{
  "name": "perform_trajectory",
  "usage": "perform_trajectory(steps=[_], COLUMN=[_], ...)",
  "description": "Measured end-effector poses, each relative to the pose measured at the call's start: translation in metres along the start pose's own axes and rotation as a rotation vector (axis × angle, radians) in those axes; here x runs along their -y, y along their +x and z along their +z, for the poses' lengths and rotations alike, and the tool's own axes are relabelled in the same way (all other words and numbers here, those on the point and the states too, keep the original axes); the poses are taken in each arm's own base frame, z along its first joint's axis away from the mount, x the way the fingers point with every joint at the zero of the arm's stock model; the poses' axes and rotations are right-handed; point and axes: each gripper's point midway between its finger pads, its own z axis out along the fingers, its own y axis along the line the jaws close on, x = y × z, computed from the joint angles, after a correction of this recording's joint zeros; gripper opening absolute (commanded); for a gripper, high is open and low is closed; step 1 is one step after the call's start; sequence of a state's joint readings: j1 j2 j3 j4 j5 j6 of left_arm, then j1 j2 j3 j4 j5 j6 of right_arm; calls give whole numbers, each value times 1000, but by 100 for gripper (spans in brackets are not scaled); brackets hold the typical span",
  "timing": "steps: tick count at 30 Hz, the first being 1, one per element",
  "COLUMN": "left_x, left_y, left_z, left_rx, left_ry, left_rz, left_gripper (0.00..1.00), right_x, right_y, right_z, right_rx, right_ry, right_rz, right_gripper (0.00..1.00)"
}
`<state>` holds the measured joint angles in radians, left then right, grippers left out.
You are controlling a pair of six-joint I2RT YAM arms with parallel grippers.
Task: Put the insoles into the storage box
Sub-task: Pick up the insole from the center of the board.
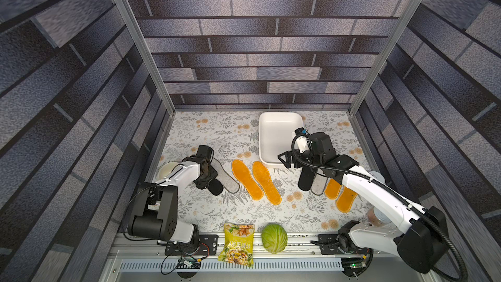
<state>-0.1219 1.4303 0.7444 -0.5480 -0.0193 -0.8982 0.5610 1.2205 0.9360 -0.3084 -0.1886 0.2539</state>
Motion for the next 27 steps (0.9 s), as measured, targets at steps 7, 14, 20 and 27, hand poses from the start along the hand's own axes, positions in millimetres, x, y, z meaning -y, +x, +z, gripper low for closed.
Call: perform_trajectory(steps=[7,14,20,27], left_x=[-2,1,5,15], left_y=[-2,-2,-4,-4], left_z=[-10,-12,-13,-13], left_rx=[17,12,15,8], left_ry=[23,36,48,73], left_rz=[-10,-1,12,24], left_gripper=[55,59,50,49], right_x=[3,1,-3,-9], right_y=[4,1,4,11], right_z=[7,7,14,28], right_rx=[-20,-8,-33,-77], right_ry=[5,-2,-38,-79], right_rz=[31,40,53,85], right_gripper=[100,100,100,100])
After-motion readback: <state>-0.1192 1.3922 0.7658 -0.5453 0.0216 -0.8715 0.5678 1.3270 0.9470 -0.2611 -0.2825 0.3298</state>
